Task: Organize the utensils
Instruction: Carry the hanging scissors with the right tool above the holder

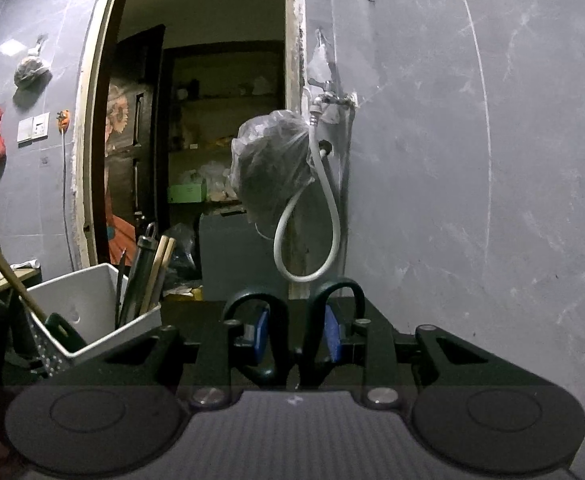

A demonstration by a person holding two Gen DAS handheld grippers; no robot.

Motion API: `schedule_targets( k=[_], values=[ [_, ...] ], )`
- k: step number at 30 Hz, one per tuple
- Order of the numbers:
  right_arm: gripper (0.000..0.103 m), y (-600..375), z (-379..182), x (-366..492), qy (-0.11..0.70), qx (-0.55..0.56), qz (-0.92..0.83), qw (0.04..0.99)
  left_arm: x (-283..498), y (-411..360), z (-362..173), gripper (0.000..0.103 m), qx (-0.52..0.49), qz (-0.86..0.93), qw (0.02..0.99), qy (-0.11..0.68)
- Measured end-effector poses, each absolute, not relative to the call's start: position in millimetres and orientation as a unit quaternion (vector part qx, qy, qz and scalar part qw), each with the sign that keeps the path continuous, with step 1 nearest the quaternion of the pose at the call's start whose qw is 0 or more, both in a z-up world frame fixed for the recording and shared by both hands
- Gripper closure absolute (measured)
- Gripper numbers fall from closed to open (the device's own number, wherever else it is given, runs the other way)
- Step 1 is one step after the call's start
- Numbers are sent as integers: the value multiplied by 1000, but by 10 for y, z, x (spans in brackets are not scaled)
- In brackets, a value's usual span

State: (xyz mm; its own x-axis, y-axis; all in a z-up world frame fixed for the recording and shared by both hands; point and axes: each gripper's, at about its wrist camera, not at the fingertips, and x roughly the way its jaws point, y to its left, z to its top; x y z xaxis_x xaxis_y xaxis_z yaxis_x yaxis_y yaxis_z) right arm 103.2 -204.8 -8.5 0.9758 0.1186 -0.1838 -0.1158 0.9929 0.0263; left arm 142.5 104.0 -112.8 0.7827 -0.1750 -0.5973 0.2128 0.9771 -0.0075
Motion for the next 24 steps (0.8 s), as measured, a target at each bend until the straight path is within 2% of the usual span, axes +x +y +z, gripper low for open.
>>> schedule_targets(
  k=[12, 24],
  values=[
    [70, -2093, -38, 1064, 98, 24, 66, 993, 1413, 1055, -1124, 10, 30, -105, 944, 312],
    [71, -2134, 492, 1349, 56, 58, 95, 992, 1421, 1089, -1135, 10, 20, -104, 945, 309]
  ],
)
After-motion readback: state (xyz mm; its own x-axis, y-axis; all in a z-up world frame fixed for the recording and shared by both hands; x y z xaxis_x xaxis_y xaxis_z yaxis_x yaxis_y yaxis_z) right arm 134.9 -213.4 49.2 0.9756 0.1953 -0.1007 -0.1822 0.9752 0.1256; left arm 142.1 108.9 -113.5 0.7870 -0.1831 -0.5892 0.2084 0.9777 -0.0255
